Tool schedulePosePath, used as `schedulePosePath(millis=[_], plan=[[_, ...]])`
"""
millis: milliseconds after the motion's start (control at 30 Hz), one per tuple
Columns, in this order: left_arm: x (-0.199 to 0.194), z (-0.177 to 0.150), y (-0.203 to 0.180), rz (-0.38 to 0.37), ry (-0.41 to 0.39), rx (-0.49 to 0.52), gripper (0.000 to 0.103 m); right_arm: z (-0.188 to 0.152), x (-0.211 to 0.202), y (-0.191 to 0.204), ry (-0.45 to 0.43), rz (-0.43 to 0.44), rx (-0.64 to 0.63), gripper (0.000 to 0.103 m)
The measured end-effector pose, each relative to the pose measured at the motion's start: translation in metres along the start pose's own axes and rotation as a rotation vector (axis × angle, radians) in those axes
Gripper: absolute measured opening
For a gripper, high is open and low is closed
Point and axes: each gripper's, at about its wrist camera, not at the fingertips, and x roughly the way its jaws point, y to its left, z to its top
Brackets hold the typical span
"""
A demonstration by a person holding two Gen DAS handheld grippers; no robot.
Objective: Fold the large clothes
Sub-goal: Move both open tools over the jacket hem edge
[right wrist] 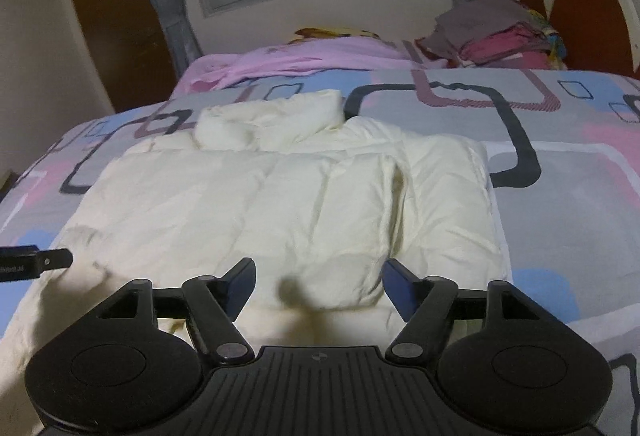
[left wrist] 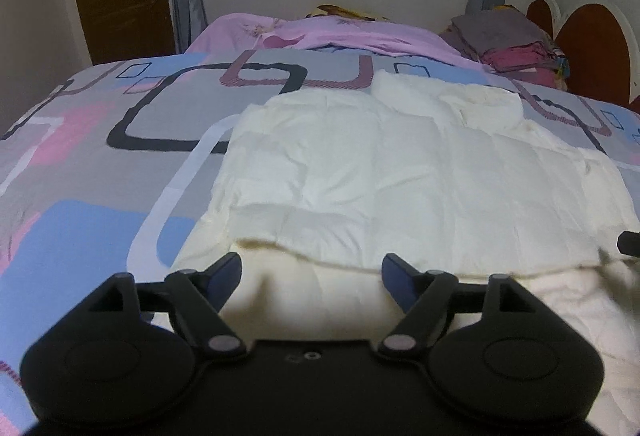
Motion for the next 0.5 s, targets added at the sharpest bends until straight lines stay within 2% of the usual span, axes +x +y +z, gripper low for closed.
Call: schedulePosePath(millis=[200,333,367,467,500], plan=[[-0.026,-0.016,0.008,-0.004,-0.010,0.010,0.081,-0.025,-0.031,0.008,-0.007,-0.004,0.039,0.070],[-0.039,-0.029,0.015,-0.027,-0.012,0.030,0.081,-0.046,-0.053,0.016,-0.005,-0.046,0.047,0.071],[-0.043,-0.032,0.017,-0.035,-0.014,0.032,0.081,-0.052,-0.059,0.017,-0.003,-0.059,0.052,0.072],[-0.054,-0.048,0.028,-0.059,-0.011,0.038,0.083,-0.073,-0.079,0.022,-0.006,-0.103,0.070,0.086],[-0.058,-0.054,0.033,-0.061,-0.009,0.041,0.083,-0.078,-0.085,0.024,-0.005,-0.119,0.068,0.087]])
